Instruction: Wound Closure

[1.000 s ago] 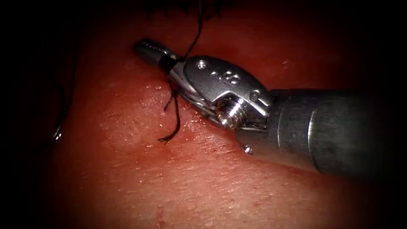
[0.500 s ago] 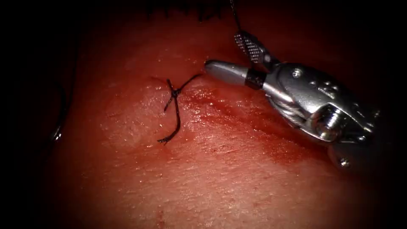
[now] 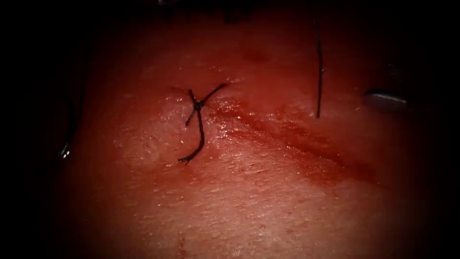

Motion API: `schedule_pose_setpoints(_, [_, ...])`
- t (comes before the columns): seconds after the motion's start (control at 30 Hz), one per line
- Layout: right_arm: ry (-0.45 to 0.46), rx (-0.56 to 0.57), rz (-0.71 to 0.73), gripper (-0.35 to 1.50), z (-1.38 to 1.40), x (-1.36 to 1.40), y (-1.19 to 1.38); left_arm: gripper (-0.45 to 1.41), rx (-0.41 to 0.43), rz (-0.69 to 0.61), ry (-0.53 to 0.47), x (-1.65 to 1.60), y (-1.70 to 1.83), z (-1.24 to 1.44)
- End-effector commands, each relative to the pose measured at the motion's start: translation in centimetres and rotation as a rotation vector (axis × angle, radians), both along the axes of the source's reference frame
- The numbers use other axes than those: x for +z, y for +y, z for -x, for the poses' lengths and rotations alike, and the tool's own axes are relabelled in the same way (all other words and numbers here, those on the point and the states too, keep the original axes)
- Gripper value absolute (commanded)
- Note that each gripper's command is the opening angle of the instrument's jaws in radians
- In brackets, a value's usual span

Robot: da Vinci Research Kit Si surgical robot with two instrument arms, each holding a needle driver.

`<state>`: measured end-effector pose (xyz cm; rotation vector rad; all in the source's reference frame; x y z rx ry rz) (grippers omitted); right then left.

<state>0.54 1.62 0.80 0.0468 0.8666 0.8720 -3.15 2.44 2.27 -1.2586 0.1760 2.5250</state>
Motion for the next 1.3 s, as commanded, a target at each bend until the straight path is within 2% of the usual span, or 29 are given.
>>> schedule_pose_setpoints(0.03, [-0.049, 0.029, 0.002, 1.41, 0.43, 0.05, 0.08, -0.45, -0.001, -0.022, -0.014, 0.21, -0.02, 0.18])
schedule_pose_setpoints(0.17, [-0.126, 0.073, 0.002, 1.43, 0.89, -0.09, 0.22, -0.45, 0.014, -0.051, -0.02, 0.53, -0.14, 0.49])
schedule_pose_setpoints(0.23, [-0.146, 0.1, 0.017, 1.43, 1.1, -0.2, 0.31, -0.45, 0.031, -0.079, -0.017, 0.76, -0.22, 0.75])
schedule_pose_setpoints(0.27, [-0.146, 0.1, 0.017, 1.43, 1.1, -0.2, 0.31, -0.45, 0.031, -0.079, -0.017, 0.76, -0.22, 0.75])
schedule_pose_setpoints(0.33, [-0.169, 0.126, 0.043, 1.45, 1.17, -0.29, 0.35, -0.45, 0.026, -0.1, -0.018, 0.97, -0.24, 0.96])
schedule_pose_setpoints(0.37, [-0.173, 0.133, 0.045, 1.45, 1.15, -0.31, 0.36, -0.32, 0.023, -0.112, -0.021, 1.01, -0.22, 1.01])
schedule_pose_setpoints(0.4, [-0.153, 0.121, 0.042, 1.45, 1.09, -0.33, 0.36, 0.76, -0.013, -0.178, -0.046, 1.09, -0.16, 1.08])
schedule_pose_setpoints(0.43, [-0.153, 0.121, 0.042, 1.45, 1.09, -0.33, 0.36, 0.76, -0.013, -0.178, -0.046, 1.09, -0.16, 1.08])
schedule_pose_setpoints(0.47, [-0.15, 0.112, 0.044, 1.45, 0.97, -0.32, 0.37, 1.06, -0.035, -0.225, -0.064, 1.13, -0.07, 1.09])
schedule_pose_setpoints(0.5, [-0.144, 0.107, 0.043, 1.45, 0.91, -0.32, 0.37, 1.21, -0.063, -0.24, -0.055, 1.14, -0.01, 1.08])
schedule_pose_setpoints(0.53, [-0.144, 0.107, 0.043, 1.45, 0.91, -0.32, 0.37, 1.21, -0.063, -0.24, -0.055, 1.14, -0.01, 1.08])
schedule_pose_setpoints(0.6, [-0.128, 0.094, 0.042, 1.46, 0.72, -0.31, 0.37, 1.33, -0.126, -0.223, 0.0, 1.13, 0.09, 1.01])
schedule_pose_setpoints(0.7, [-0.122, 0.082, 0.047, 1.46, 0.59, -0.32, 0.36, 1.38, -0.124, -0.233, -0.006, 1.07, 0.1, 0.92])
schedule_pose_setpoints(0.77, [-0.11, 0.072, 0.049, 1.46, 0.43, -0.33, 0.34, 1.38, -0.117, -0.247, -0.026, 0.91, 0.1, 0.75])
schedule_pose_setpoints(0.9, [-0.095, 0.058, 0.051, 1.46, 0.31, -0.34, 0.32, 1.38, -0.117, -0.251, -0.073, 0.68, 0.1, 0.54])
schedule_pose_setpoints(0.93, [-0.09, 0.052, 0.052, 1.46, 0.26, -0.36, 0.31, 1.29, -0.101, -0.262, -0.092, 0.52, 0.04, 0.38])
schedule_pose_setpoints(0.97, [-0.09, 0.052, 0.052, 1.46, 0.26, -0.36, 0.31, 1.29, -0.101, -0.262, -0.092, 0.52, 0.04, 0.38])
schedule_pose_setpoints(1.17, [-0.081, 0.039, 0.051, 1.46, 0.19, -0.42, 0.31, 1.24, -0.023, -0.331, -0.068, 0.11, -0.48, -0.2])
schedule_pose_setpoints(1.3, [-0.078, 0.034, 0.051, 1.46, 0.13, -0.44, 0.3, 1.24, -0.023, -0.393, -0.074, -0.08, -0.77, -0.55])
